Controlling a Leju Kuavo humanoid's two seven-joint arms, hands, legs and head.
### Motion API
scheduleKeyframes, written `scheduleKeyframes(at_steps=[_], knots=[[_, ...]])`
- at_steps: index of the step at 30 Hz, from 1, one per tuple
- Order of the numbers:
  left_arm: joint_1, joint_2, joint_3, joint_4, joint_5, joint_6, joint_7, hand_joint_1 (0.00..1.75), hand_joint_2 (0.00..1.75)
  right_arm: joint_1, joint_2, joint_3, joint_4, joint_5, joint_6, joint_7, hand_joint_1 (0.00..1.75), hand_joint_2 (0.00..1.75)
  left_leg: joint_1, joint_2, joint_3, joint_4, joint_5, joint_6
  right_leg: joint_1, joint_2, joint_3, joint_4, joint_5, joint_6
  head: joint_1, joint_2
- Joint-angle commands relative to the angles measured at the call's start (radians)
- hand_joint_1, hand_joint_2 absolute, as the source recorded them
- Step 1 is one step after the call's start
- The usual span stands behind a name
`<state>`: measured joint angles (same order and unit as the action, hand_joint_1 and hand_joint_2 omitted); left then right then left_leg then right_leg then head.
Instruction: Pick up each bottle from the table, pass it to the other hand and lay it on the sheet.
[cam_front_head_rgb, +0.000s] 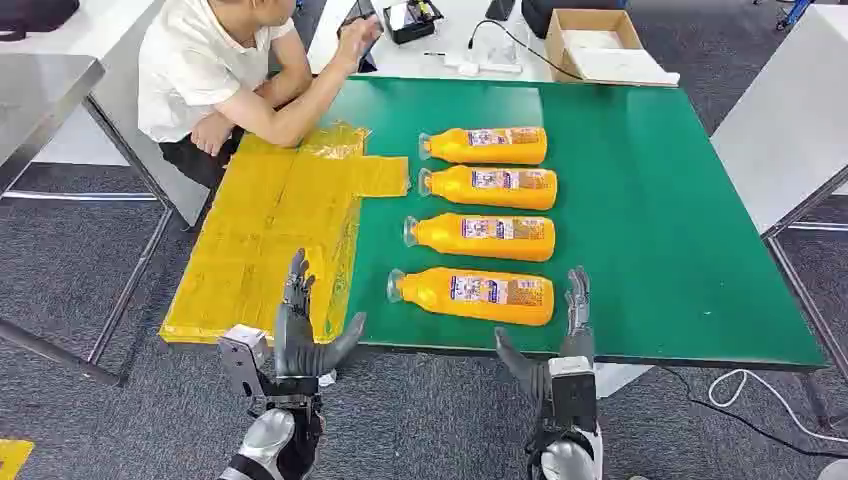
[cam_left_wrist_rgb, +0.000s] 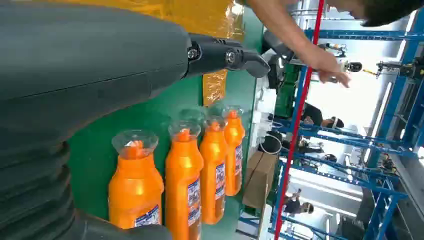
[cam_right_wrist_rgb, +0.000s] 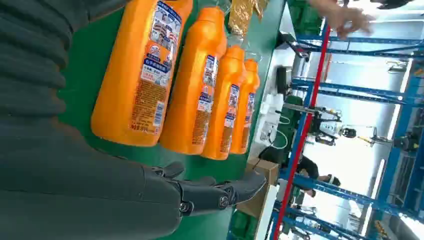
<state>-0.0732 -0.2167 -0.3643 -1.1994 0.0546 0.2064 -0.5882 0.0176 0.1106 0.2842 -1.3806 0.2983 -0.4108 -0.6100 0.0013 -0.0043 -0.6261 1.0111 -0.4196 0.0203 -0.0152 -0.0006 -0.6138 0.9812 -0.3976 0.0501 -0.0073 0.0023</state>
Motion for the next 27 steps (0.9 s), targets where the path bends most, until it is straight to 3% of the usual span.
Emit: scheduleKeyframes(at_steps=[1, 5, 8, 13, 17, 27], knots=[[-0.013, 0.019, -0.006, 0.035, 0.010, -0.012, 0.007, 0.00, 1.75, -0.014, -0.013, 0.007, 0.042, 0.031, -0.029, -0.006, 0.00, 1.75, 0.001, 0.001, 0.007, -0.001, -0.003, -0.001, 0.001, 0.000, 0.006, -0.001, -0.002, -0.002, 0.000, 0.000], [0.000, 0.017, -0.002, 0.025, 0.012, -0.012, 0.006, 0.00, 1.75, -0.028, -0.025, 0.016, 0.064, 0.088, -0.079, -0.001, 0.00, 1.75, 0.001, 0.001, 0.008, -0.001, -0.003, -0.001, 0.001, 0.001, 0.007, -0.001, -0.003, -0.002, 0.000, 0.000], [0.001, 0.020, -0.013, 0.031, -0.010, 0.004, 0.000, 0.00, 1.75, -0.069, -0.067, 0.038, 0.129, 0.233, -0.141, 0.072, 0.00, 1.75, 0.000, 0.002, 0.006, -0.001, -0.002, -0.001, 0.001, 0.001, 0.006, -0.002, -0.001, -0.002, 0.000, 0.000], [-0.027, 0.016, -0.035, 0.051, -0.020, -0.022, 0.005, 0.00, 1.75, -0.216, -0.155, 0.043, 0.320, 0.491, -0.209, 0.194, 0.00, 1.75, 0.000, 0.002, 0.005, -0.001, -0.001, 0.000, 0.001, 0.002, 0.005, -0.002, 0.000, -0.001, 0.000, 0.000], [-0.046, 0.011, -0.037, 0.072, -0.021, -0.043, 0.010, 0.00, 1.75, -0.316, -0.212, 0.069, 0.424, 0.635, -0.163, 0.279, 0.00, 1.75, 0.000, 0.002, 0.006, -0.001, -0.001, 0.000, 0.001, 0.001, 0.007, -0.002, 0.000, -0.002, 0.000, 0.000], [-0.054, 0.008, -0.040, 0.086, -0.022, -0.053, 0.011, 0.00, 1.75, -0.350, -0.222, 0.101, 0.471, 0.680, -0.144, 0.306, 0.00, 1.75, -0.001, 0.001, 0.008, 0.000, -0.003, -0.001, 0.000, 0.001, 0.008, -0.001, -0.002, -0.001, 0.000, 0.000]])
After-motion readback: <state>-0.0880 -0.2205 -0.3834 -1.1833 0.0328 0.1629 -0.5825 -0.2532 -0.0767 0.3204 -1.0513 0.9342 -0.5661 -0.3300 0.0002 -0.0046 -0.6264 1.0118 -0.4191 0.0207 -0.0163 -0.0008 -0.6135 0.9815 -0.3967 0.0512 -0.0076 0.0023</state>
